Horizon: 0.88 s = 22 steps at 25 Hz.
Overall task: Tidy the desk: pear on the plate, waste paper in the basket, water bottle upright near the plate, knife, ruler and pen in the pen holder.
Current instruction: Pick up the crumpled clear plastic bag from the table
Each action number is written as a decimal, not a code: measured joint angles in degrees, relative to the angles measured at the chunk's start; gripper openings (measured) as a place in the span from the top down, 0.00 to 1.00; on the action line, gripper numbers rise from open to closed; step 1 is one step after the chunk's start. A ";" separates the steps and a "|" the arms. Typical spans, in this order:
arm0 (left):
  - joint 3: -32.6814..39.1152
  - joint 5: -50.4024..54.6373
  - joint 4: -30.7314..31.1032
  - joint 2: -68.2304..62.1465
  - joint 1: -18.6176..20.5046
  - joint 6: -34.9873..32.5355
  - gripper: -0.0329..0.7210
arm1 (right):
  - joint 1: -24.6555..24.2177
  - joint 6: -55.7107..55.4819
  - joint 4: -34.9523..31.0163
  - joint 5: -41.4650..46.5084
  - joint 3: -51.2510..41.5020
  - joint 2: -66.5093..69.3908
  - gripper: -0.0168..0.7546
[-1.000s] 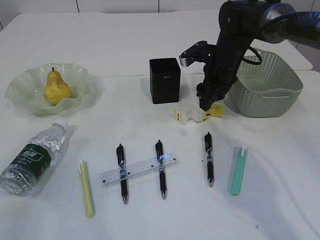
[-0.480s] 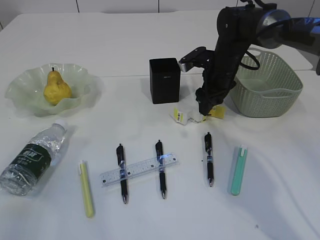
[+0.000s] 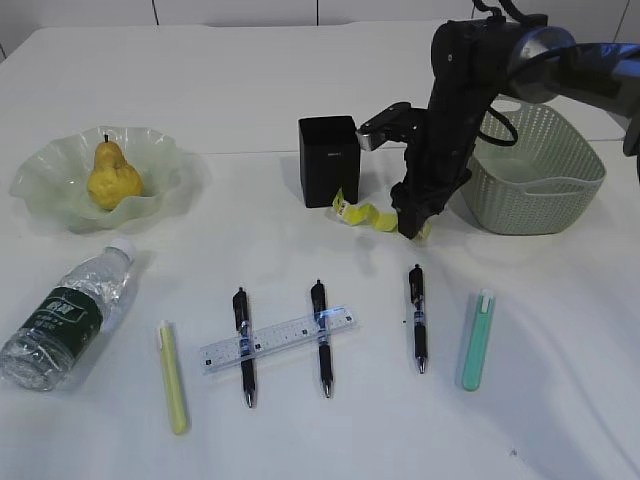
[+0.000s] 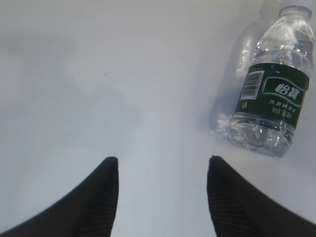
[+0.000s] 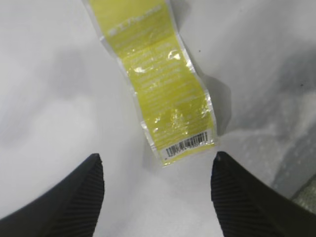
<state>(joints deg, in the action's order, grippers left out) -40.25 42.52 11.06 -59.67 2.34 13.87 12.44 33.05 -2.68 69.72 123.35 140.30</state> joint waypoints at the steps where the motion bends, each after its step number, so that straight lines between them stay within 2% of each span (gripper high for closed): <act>1: 0.00 0.00 0.00 0.00 0.00 0.00 0.42 | 0.00 0.00 0.00 0.00 0.35 0.00 0.29; 10: 0.00 0.00 0.00 0.00 0.00 0.00 0.42 | 0.00 0.00 -1.37 0.12 0.96 0.00 0.28; 22: 0.00 0.04 0.00 0.00 0.00 0.00 0.42 | 0.00 2.41 -2.17 -4.37 0.96 0.00 0.29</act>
<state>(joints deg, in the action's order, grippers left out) -40.25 42.56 11.06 -59.67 2.34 13.87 12.44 35.46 -4.85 65.35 124.31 140.30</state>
